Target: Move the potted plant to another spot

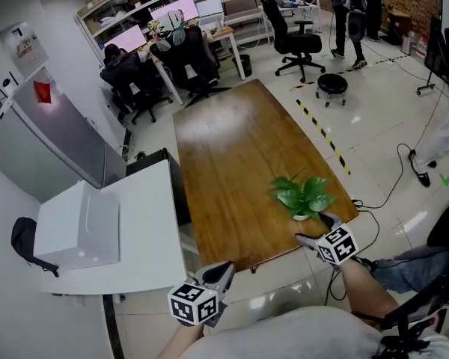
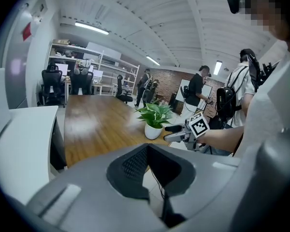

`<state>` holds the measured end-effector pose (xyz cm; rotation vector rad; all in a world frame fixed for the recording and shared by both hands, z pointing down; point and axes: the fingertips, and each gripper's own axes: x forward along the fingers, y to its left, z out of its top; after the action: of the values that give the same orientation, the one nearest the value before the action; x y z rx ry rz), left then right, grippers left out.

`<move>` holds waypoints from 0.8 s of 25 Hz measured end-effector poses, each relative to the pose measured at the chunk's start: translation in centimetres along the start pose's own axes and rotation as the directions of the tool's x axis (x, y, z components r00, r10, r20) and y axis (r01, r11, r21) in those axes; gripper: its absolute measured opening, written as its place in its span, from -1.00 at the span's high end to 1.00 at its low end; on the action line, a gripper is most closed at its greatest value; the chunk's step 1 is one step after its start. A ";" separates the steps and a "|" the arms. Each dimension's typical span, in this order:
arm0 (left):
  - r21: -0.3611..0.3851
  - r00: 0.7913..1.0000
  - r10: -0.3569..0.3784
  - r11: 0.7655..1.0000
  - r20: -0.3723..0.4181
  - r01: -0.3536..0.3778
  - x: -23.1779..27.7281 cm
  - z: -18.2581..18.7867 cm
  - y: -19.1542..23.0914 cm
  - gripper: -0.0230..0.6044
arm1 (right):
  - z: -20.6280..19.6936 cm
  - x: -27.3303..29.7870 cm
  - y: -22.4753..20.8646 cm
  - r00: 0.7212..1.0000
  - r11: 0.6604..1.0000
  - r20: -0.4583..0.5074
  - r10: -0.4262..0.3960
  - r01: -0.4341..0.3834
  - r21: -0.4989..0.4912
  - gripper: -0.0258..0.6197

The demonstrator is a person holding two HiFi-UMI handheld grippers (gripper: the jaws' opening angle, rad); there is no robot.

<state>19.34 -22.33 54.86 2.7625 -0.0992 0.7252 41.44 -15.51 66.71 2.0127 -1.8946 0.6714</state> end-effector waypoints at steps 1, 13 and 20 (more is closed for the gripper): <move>-0.001 1.000 0.004 1.000 -0.003 -0.004 0.1 -0.1 0.2 0.94 | -0.1 0.7 -0.5 1.000 1.000 -0.009 -0.005 0.005 0.001 -0.39; -0.012 0.999 0.036 0.999 -0.021 -0.037 0.7 0.0 2.3 0.94 | 1.8 5.7 -4.0 0.997 0.997 -0.014 -0.077 0.077 -0.022 -0.66; -0.009 0.998 0.045 0.999 -0.034 -0.045 0.8 -0.3 3.0 0.94 | 1.6 7.5 -5.1 0.994 0.994 -0.008 -0.107 0.107 -0.020 -0.70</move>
<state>19.50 -25.08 56.24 2.7456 -0.1579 0.7801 46.88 -22.24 69.80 2.0785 -1.7675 0.6302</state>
